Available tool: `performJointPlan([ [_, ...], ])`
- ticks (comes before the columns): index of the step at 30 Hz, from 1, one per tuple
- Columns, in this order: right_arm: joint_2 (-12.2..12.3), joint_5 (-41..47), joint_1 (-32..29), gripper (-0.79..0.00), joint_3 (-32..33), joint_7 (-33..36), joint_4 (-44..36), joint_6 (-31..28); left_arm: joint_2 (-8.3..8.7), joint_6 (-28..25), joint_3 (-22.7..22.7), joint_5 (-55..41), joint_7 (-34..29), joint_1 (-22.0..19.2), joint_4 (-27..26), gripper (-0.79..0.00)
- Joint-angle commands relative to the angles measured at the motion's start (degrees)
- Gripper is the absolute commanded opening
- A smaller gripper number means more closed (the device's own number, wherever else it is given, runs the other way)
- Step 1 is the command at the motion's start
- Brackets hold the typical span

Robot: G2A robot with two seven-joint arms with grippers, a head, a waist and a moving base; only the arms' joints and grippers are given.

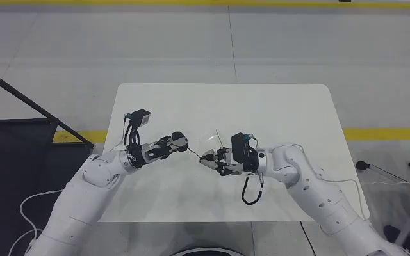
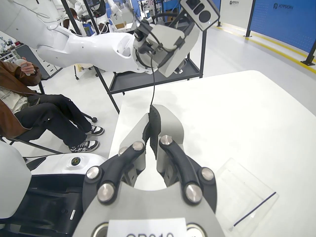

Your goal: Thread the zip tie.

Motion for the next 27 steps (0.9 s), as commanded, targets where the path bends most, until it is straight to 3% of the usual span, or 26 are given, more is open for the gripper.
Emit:
performJointPlan([
  [1, 0.47, -0.89, -0.74, -0.785, 0.42, -2.19, -0.85, 0.00, -0.07, -0.17, -0.30, 1.06, 1.31, 0.21, -0.09, -0.785],
  [22, 5.34, -11.72, -2.45, -0.785, -0.16, -24.58, -3.11, 0.00, -0.58, 0.27, -1.55, 4.03, 5.45, 1.03, -0.49, -0.785],
  [27, 5.83, -12.57, -1.95, -0.785, -2.40, -24.47, -2.36, 0.00, -0.69, -0.68, -1.62, 3.23, 5.46, 1.24, -0.96, -0.785],
])
